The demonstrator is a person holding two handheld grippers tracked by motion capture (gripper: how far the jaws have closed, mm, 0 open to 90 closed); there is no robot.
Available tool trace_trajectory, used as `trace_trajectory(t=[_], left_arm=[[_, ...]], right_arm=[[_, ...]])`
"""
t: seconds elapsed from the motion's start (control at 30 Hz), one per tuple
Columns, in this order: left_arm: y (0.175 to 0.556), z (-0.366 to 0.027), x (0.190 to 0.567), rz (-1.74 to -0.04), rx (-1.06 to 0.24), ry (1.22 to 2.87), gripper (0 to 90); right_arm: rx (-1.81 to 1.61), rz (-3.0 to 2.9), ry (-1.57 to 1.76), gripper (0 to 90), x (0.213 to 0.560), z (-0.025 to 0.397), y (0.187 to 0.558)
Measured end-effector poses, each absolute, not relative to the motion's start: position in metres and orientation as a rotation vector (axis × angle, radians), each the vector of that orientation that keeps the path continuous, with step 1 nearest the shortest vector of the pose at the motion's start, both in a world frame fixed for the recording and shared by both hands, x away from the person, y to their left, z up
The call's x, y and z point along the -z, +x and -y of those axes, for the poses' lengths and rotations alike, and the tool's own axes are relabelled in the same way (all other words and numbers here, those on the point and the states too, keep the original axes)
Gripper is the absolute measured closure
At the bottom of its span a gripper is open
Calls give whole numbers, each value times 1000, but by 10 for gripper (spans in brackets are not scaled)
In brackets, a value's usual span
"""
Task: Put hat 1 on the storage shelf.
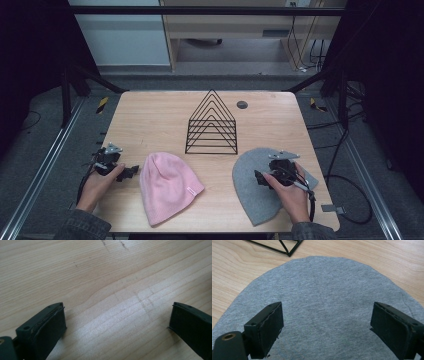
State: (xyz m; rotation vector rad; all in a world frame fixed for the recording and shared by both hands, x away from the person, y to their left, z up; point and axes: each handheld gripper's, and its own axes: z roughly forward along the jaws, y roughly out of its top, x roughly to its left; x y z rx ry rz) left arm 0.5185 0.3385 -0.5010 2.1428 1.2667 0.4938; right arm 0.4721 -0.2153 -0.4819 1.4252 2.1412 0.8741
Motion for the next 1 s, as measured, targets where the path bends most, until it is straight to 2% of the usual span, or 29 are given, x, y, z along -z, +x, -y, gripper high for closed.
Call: trace_trajectory(t=[0.1, 0.4, 0.73, 0.9, 1.0], left_arm=[[518, -338, 496, -1278, -469, 2126, 55], [505, -336, 464, -1260, -481, 1969, 69], [489, -296, 434, -1120, -537, 2038, 75], [491, -276, 436, -1106, -577, 2067, 148], [489, -273, 429, -1098, -554, 1962, 201]], right_arm=[[-872, -2136, 1425, 116, 482, 216, 472], [-876, -2123, 1430, 125, 480, 217, 470], [-887, -2116, 1432, 132, 478, 218, 469], [-876, -2124, 1433, 135, 479, 216, 469], [-880, -2125, 1429, 135, 479, 216, 469]])
